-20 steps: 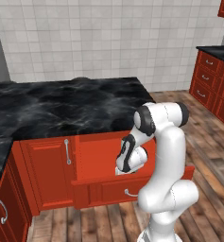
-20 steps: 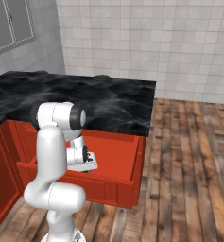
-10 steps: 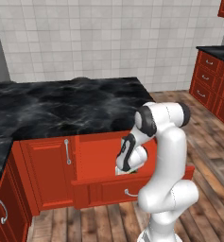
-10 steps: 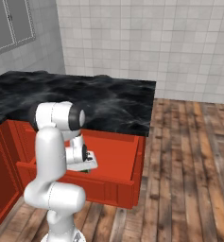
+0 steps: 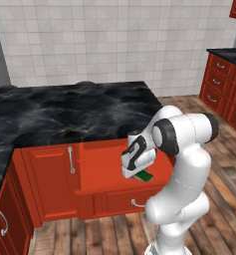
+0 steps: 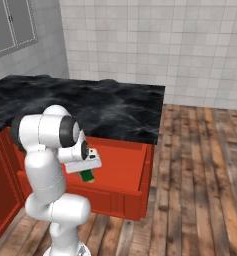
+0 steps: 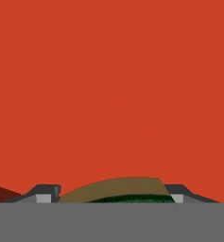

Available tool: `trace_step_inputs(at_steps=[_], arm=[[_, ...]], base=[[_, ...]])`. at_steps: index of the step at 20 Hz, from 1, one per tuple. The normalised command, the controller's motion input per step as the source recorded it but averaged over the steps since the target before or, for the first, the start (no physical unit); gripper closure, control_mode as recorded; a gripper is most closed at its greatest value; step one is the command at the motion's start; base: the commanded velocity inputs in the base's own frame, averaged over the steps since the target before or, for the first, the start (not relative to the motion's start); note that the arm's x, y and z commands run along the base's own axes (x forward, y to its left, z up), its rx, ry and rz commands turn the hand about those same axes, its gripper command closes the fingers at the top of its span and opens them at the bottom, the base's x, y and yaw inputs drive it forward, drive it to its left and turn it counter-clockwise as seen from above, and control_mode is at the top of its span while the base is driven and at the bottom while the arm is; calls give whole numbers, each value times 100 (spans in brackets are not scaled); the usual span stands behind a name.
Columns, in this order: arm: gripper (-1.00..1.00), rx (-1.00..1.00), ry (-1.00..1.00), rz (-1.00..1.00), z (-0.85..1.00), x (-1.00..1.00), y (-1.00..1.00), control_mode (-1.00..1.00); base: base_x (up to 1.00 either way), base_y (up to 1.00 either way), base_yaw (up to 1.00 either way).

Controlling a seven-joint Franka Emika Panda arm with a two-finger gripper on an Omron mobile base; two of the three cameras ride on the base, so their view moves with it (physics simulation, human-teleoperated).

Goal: Restock the sink supplies by placing the sponge and soap dispenser on the counter and next to the sink. Make sure the soap dispenser is upright.

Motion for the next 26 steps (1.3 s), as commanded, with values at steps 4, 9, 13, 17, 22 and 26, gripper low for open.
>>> trace_step_inputs(at_steps=[4,9,13,17,22,26], arm=[[100,0,0,4,100,-5,0,-100],[100,0,0,6,100,-13,0,-100],[100,0,0,6,96,-33,0,-100],[100,0,0,6,82,-53,0,-100],[100,0,0,6,69,-56,0,-100],[100,0,0,7,63,-40,12,-100]], base=[[0,0,0],[0,0,0],[0,0,0],[0,0,0],[0,0,0],[0,0,0]])
